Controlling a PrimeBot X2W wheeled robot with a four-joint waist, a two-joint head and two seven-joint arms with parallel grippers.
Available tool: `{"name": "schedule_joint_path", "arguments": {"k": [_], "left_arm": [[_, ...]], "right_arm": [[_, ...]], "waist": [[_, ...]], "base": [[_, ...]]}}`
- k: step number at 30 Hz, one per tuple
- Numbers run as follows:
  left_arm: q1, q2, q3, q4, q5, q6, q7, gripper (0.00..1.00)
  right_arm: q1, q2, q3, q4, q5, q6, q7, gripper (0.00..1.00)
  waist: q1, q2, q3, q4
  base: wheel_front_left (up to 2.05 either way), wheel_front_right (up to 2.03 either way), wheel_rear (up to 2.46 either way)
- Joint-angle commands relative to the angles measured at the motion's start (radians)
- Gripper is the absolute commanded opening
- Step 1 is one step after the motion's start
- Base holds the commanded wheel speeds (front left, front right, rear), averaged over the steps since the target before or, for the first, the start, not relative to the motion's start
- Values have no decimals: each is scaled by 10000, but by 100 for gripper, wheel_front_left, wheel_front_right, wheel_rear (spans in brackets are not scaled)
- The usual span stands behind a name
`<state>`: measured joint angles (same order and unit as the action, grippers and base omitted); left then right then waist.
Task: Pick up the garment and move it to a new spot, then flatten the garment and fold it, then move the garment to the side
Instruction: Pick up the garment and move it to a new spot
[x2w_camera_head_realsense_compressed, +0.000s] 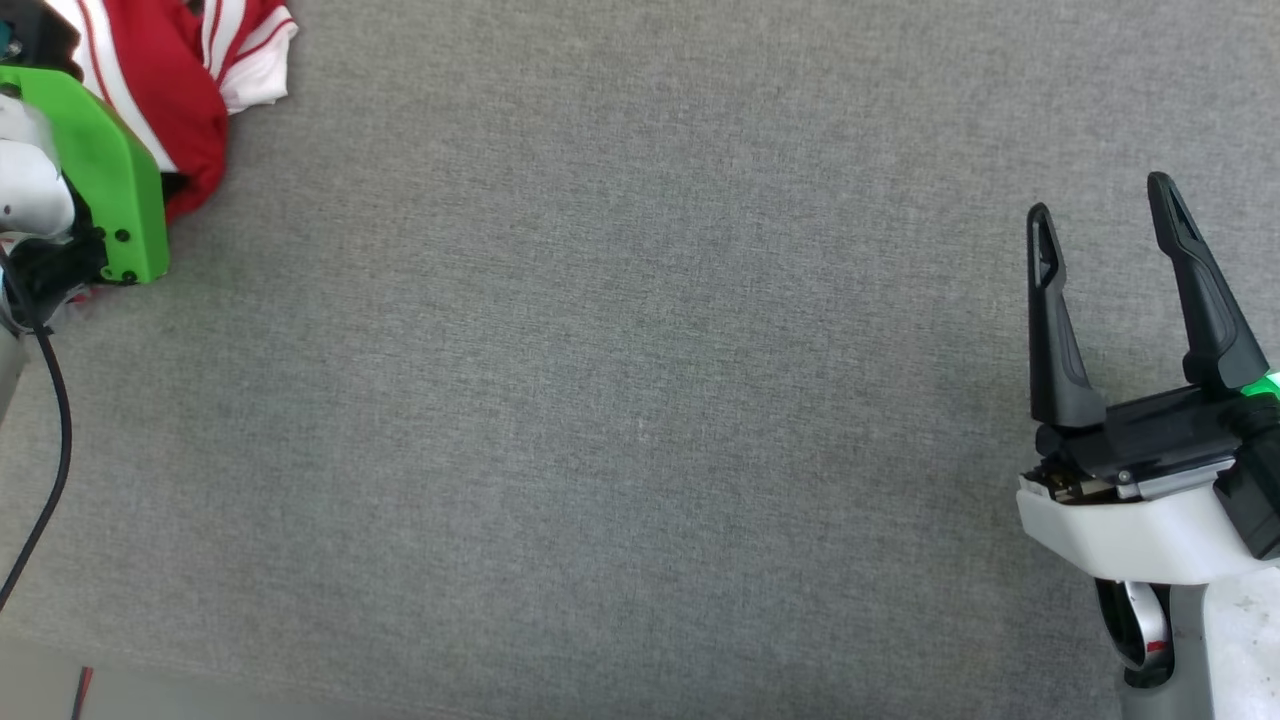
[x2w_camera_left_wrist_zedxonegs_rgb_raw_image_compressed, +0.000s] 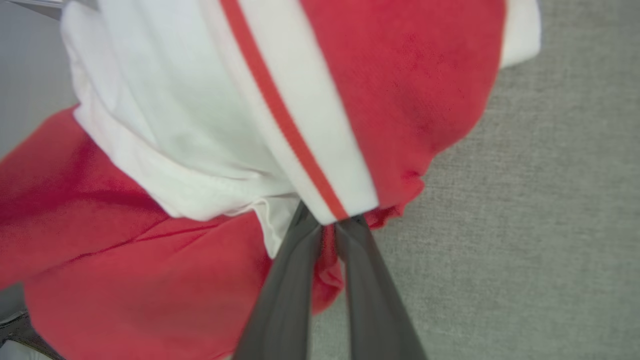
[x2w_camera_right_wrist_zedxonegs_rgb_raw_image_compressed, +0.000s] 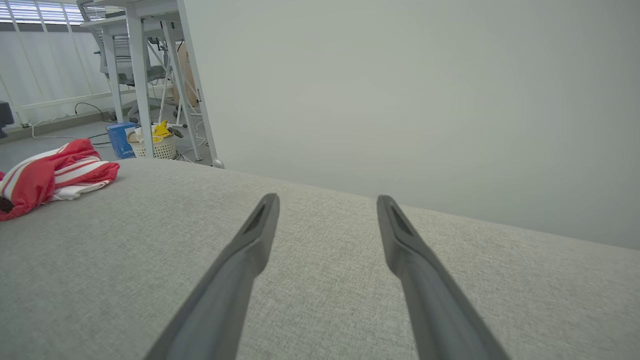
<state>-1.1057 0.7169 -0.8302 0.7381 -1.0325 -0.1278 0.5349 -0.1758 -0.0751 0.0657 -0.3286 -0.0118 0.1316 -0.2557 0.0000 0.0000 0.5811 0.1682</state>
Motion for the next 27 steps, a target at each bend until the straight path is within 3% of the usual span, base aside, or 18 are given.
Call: {"name": "schedule_joint_path", "arguments": {"k": [1,8,15,21,27], "left_arm": [[-57,-61,-128,-175,-64,-28,-272,0],[-761,466,-870,-1297,398,-28,-1553,0],[-1490,656,-1625,-2703,793,-29,-2122,0],[-2082,397,-2130,-3696,1050,-29,-2329,0],[-2459,-481,-2687,-4401,1463,-29,-2280,0]], "right_arm": [[11,30,-18,65,121,-9,-61,100],[347,157,-51,278,377,-9,-61,100],[548,236,-85,435,606,-9,-61,100],[774,245,-276,475,1166,-9,-61,100],[803,247,-550,449,1529,-9,-61,100]], "waist": [[0,0,-364,130],[0,0,-1442,380],[0,0,-2287,266],[0,0,-2774,-173],[0,0,-2925,-914]], "base": [[0,0,0],[0,0,0],[0,0,0],[0,0,0],[0,0,0]]}}
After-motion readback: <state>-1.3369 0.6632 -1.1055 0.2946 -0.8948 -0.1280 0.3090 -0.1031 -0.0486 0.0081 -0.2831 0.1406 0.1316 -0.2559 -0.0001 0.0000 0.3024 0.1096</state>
